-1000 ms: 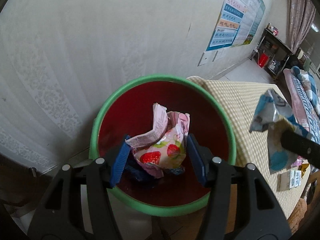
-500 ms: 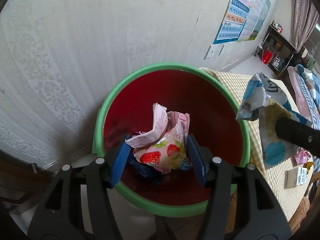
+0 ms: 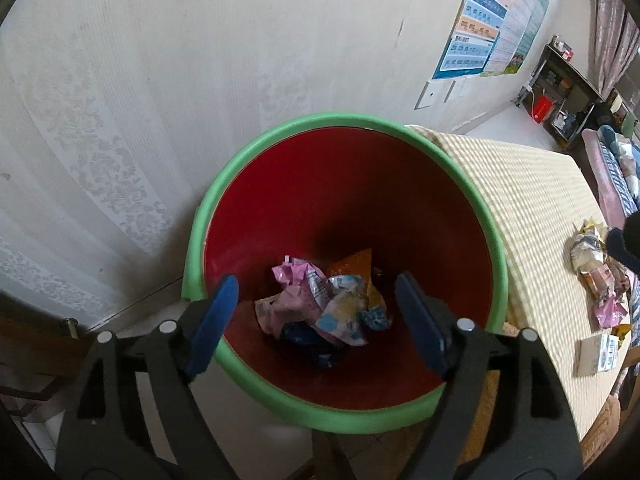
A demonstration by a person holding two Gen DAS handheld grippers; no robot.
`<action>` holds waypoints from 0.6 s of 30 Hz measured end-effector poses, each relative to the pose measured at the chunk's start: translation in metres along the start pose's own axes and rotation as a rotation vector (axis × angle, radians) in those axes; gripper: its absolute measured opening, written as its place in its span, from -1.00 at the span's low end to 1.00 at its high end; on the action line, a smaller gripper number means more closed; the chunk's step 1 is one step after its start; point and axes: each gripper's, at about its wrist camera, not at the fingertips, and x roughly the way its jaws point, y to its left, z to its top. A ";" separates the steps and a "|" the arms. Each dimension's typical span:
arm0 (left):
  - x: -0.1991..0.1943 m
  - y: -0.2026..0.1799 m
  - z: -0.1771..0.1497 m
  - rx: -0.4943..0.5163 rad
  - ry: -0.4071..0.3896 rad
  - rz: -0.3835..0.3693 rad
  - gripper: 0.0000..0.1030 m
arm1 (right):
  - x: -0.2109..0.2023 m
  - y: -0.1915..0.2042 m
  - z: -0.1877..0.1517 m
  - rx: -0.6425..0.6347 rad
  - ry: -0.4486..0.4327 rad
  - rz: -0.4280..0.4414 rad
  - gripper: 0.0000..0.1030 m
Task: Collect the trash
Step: 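Open both tools over the bin and swing back toward the table, then grasp the white-grey wrapper with the left tool while the right tool grasps the milk carton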
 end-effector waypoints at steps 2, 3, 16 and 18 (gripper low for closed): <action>-0.003 -0.002 0.000 0.007 -0.007 0.003 0.52 | -0.014 -0.015 -0.002 0.010 -0.026 -0.040 0.09; -0.004 -0.003 0.000 0.009 -0.009 0.004 0.52 | -0.024 -0.027 -0.005 0.021 -0.044 -0.070 0.10; -0.024 -0.073 0.003 0.153 -0.038 -0.038 0.52 | -0.133 -0.217 -0.084 0.432 -0.113 -0.374 0.14; -0.027 -0.091 0.001 0.193 -0.039 -0.054 0.52 | -0.140 -0.228 -0.093 0.447 -0.099 -0.355 0.24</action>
